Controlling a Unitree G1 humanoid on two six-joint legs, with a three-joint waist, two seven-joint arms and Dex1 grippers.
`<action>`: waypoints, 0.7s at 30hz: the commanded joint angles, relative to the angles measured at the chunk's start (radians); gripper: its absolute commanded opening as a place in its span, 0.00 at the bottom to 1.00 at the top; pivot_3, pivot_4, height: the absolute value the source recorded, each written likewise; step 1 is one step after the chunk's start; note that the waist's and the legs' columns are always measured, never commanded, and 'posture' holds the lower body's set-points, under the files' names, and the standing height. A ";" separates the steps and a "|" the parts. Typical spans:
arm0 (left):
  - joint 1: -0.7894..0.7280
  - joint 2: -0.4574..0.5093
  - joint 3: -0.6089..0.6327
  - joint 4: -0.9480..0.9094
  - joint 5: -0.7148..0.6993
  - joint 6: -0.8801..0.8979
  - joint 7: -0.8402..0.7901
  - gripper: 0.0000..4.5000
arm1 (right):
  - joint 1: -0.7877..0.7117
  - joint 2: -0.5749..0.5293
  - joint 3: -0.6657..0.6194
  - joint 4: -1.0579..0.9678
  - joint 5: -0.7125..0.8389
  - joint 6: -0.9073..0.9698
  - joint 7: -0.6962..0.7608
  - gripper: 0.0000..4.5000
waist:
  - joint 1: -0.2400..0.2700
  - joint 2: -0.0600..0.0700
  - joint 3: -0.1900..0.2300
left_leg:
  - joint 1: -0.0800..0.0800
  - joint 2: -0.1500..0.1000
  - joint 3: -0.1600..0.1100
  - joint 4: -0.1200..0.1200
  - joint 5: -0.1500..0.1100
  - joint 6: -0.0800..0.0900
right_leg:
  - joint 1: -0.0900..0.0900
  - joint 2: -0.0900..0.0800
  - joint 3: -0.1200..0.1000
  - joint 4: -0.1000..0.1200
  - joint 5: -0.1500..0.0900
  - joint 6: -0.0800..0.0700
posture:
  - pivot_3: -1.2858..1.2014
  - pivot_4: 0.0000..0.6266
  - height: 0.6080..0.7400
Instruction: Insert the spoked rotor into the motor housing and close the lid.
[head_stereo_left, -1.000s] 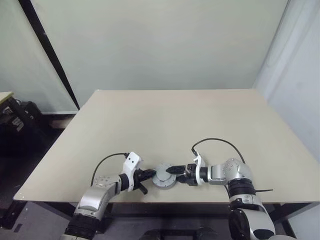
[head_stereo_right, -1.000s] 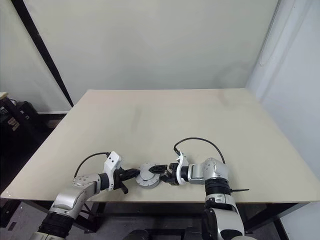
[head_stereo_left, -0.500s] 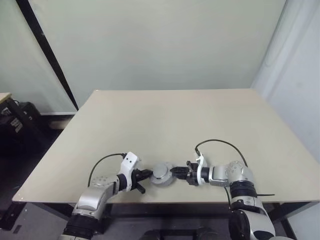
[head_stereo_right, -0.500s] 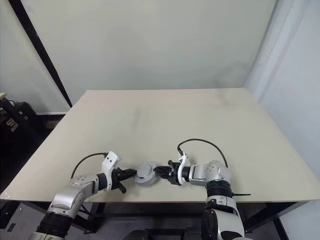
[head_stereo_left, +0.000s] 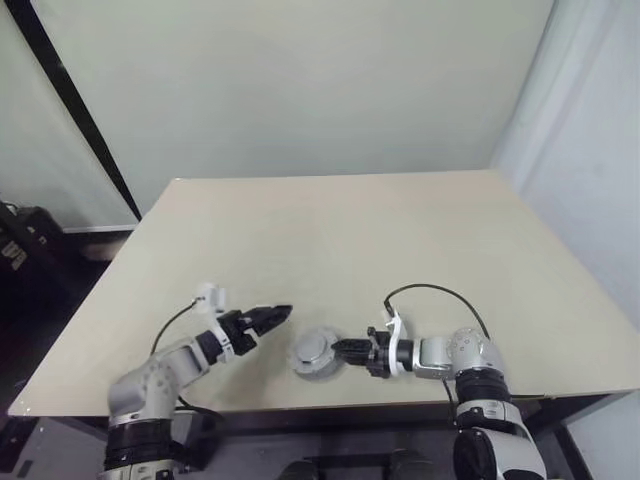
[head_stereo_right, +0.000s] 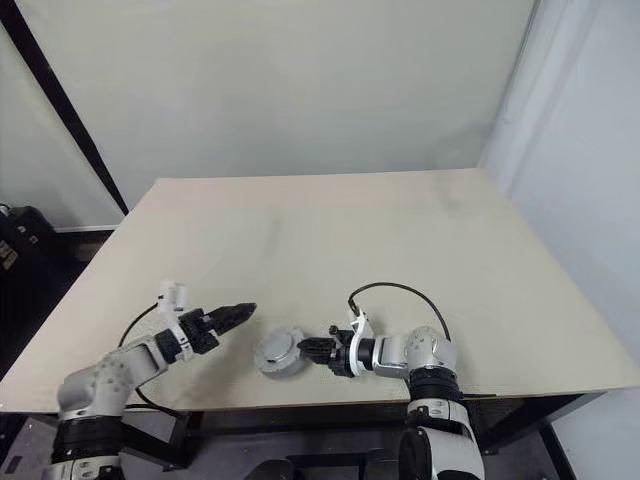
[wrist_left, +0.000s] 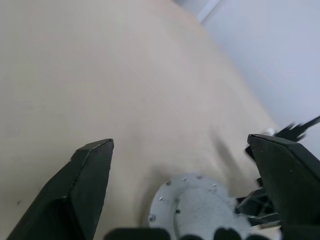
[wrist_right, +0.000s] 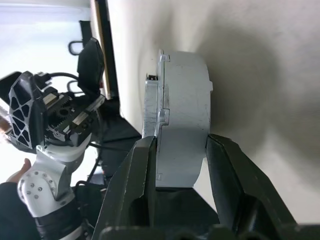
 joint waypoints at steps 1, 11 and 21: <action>0.011 0.003 0.036 -0.047 -0.068 0.060 0.031 1.00 | -0.029 0.036 -0.036 -0.080 0.102 0.007 0.031 0.27 | 0.000 -0.001 0.000 | 0.000 0.000 0.000 0.000 0.000 0.000 | 0.000 0.000 0.000 0.000 0.000 0.000 | 0.52 0.00 1.00; 0.044 -0.042 0.080 -0.064 -0.217 0.221 0.123 1.00 | -0.046 0.091 -0.062 -0.150 0.187 0.028 0.016 0.27 | 0.002 -0.001 0.001 | 0.000 0.000 0.000 0.001 0.000 0.000 | 0.000 0.000 0.000 0.000 0.000 0.000 | 0.52 0.00 1.00; 0.020 -0.118 0.119 -0.035 -0.333 0.300 0.212 1.00 | -0.047 0.094 -0.032 -0.172 0.202 0.038 -0.003 0.27 | 0.002 -0.001 0.001 | 0.000 0.000 0.000 0.001 0.000 0.000 | 0.000 0.000 0.000 0.000 0.000 0.000 | 0.52 0.00 1.00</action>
